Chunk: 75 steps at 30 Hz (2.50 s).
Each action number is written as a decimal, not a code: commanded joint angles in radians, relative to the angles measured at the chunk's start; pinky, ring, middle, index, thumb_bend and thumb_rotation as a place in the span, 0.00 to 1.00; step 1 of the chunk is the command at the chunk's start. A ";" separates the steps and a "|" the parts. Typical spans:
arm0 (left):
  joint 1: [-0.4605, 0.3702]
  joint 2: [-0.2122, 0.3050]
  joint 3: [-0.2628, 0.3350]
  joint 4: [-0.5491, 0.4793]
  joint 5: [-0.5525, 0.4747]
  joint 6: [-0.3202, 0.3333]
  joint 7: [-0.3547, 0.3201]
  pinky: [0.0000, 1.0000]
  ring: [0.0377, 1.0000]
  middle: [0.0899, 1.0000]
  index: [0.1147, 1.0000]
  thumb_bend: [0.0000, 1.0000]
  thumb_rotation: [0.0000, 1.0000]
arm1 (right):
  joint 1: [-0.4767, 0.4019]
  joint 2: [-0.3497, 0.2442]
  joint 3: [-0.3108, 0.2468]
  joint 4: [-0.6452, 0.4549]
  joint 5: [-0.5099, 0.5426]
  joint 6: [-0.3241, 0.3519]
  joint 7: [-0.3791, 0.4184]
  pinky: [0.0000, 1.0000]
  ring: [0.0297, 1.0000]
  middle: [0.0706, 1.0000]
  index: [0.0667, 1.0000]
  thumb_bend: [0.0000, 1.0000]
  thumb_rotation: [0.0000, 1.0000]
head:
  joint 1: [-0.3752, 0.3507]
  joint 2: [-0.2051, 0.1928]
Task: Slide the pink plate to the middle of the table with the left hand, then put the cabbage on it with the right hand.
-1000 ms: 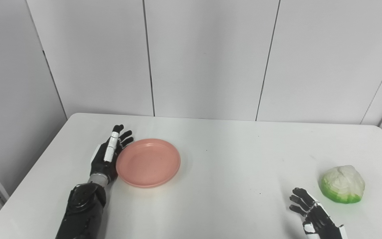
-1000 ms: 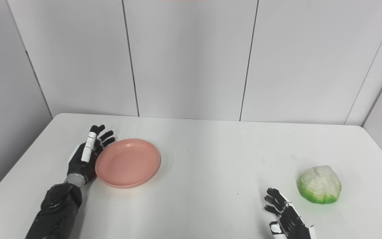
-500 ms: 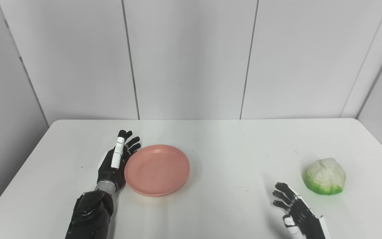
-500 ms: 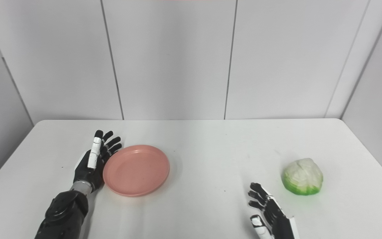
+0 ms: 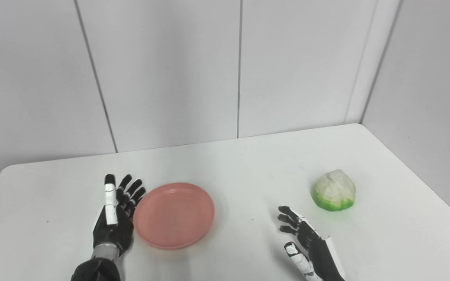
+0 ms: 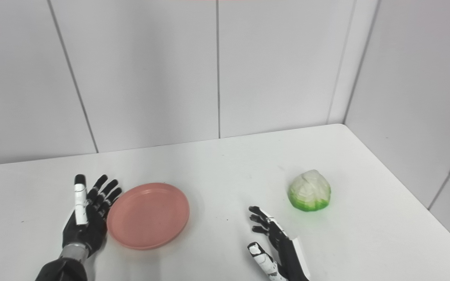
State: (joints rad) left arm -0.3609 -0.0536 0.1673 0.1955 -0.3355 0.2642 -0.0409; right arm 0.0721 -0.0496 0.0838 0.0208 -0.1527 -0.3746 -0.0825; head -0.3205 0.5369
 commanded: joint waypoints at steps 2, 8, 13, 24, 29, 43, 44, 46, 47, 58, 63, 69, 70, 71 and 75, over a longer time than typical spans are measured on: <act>-0.012 -0.029 -0.010 -0.053 -0.003 -0.006 0.013 1.00 0.93 0.90 0.90 0.95 0.92 | -0.025 0.090 0.049 0.034 -0.009 0.023 0.003 0.75 0.81 0.85 0.79 0.72 0.90 | -0.014 -0.002; -0.008 -0.047 -0.006 -0.078 0.004 -0.029 0.037 1.00 0.92 0.88 0.87 0.95 0.92 | -0.035 0.090 0.062 0.051 -0.006 0.018 -0.012 0.74 0.81 0.85 0.79 0.72 0.90 | -0.038 -0.004; -0.003 -0.047 -0.002 -0.093 -0.012 -0.025 0.027 1.00 0.92 0.88 0.88 0.94 0.92 | -0.040 0.083 0.072 0.047 -0.048 0.024 -0.031 0.74 0.80 0.85 0.79 0.76 0.92 | -0.037 0.003; 0.009 -0.056 -0.001 -0.092 -0.033 -0.012 0.025 1.00 0.93 0.89 0.88 0.94 0.91 | 0.001 0.085 0.050 -0.069 -0.070 0.044 -0.073 0.69 0.75 0.82 0.82 0.72 0.87 | 0.001 0.000; -0.003 -0.040 0.007 -0.083 -0.048 -0.004 0.025 1.00 0.92 0.87 0.85 0.92 0.90 | 0.008 0.079 0.018 -0.266 -0.147 0.155 -0.103 0.57 0.68 0.79 0.80 0.71 0.85 | -0.018 -0.004; -0.002 -0.043 -0.007 -0.038 -0.042 -0.038 0.014 1.00 0.93 0.89 0.86 0.93 0.90 | -0.115 -0.071 -0.082 -0.498 -0.423 0.285 -0.001 0.66 0.77 0.84 0.81 0.82 0.84 | -0.021 -0.018; -0.001 -0.043 -0.007 -0.042 -0.043 -0.035 0.014 1.00 0.93 0.89 0.86 0.94 0.90 | -0.128 -0.086 -0.088 -0.500 -0.453 0.287 -0.001 0.66 0.77 0.84 0.81 0.82 0.83 | -0.017 -0.016; 0.001 -0.043 -0.004 -0.045 -0.048 -0.030 0.014 1.00 0.93 0.90 0.87 0.93 0.90 | -0.151 -0.113 -0.101 -0.502 -0.505 0.288 0.002 0.64 0.78 0.84 0.81 0.83 0.84 | -0.016 -0.015; 0.001 -0.043 -0.003 -0.046 -0.050 -0.028 0.014 1.00 0.93 0.89 0.87 0.93 0.91 | -0.162 -0.127 -0.108 -0.501 -0.529 0.288 0.005 0.65 0.78 0.84 0.81 0.83 0.85 | -0.015 -0.014; 0.008 -0.041 -0.010 -0.042 -0.041 -0.023 0.012 1.00 0.92 0.88 0.87 0.92 0.92 | -0.309 -0.338 -0.161 -0.466 -0.647 0.390 0.201 0.75 0.85 0.89 0.85 0.98 0.75 | -0.014 -0.019; 0.011 -0.044 -0.013 -0.045 -0.046 -0.022 0.008 1.00 0.93 0.89 0.87 0.92 0.91 | -0.388 -0.462 -0.169 -0.489 -0.649 0.528 0.432 0.91 0.93 0.94 0.88 0.99 0.60 | -0.012 -0.019; 0.019 -0.040 -0.023 -0.054 -0.042 -0.016 0.003 1.00 0.92 0.89 0.88 0.93 0.92 | -0.464 -0.577 -0.168 -0.396 -0.588 0.571 0.545 0.87 0.90 0.90 0.85 1.00 0.43 | -0.011 -0.014; 0.020 -0.040 -0.024 -0.056 -0.042 -0.015 0.003 1.00 0.92 0.89 0.88 0.93 0.92 | -0.468 -0.584 -0.168 -0.385 -0.581 0.568 0.542 0.86 0.89 0.89 0.84 1.00 0.43 | -0.009 -0.013; 0.021 -0.041 -0.024 -0.058 -0.044 -0.012 0.005 1.00 0.92 0.89 0.88 0.93 0.92 | -0.478 -0.593 -0.166 -0.358 -0.578 0.564 0.537 0.86 0.89 0.89 0.84 1.00 0.43 | -0.008 -0.012; 0.023 -0.042 -0.026 -0.060 -0.043 -0.011 0.006 1.00 0.92 0.89 0.88 0.92 0.92 | -0.501 -0.620 -0.147 -0.306 -0.591 0.581 0.547 0.85 0.88 0.88 0.83 1.00 0.45 | -0.007 -0.012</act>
State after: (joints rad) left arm -0.3251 -0.0915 0.1452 0.1541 -0.3738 0.2512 -0.0262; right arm -0.3749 -0.6354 -0.0594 -0.2733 -0.7358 0.1895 0.4718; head -0.3283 0.5246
